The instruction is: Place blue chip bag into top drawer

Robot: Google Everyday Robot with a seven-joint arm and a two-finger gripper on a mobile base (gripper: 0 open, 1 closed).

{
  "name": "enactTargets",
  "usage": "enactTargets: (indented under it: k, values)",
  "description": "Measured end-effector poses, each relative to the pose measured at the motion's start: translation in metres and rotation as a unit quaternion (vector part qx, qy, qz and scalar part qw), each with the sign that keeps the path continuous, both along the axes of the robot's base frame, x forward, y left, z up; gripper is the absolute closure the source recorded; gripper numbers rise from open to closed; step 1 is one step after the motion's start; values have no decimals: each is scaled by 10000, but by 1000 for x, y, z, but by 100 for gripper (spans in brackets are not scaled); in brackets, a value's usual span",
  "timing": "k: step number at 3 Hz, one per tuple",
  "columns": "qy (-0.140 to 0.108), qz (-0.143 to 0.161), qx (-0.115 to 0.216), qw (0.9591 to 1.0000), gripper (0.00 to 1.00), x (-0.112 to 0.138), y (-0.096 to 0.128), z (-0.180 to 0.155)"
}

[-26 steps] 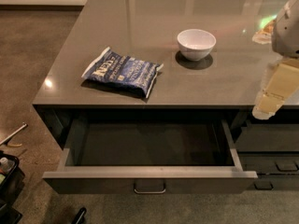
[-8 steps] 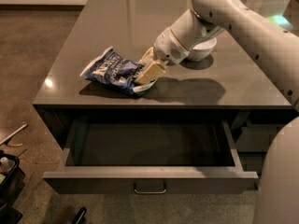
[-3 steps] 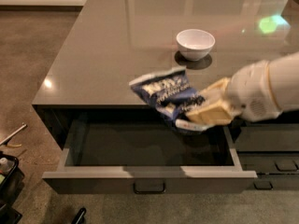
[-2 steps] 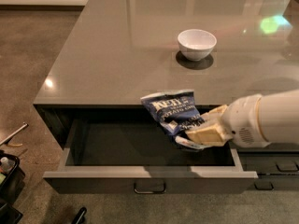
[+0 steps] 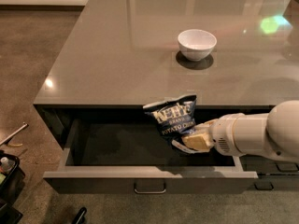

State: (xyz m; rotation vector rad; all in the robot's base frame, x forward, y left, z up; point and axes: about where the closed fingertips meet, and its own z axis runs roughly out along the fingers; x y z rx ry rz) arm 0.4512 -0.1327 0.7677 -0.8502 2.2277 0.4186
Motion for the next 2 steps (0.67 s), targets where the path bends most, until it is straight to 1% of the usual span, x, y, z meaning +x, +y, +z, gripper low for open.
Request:
enactTargets:
  k: [1, 2]
  values:
    - [150, -283, 25, 9995, 100, 8, -6, -23]
    - [315, -537, 110, 9980, 100, 9, -14, -43]
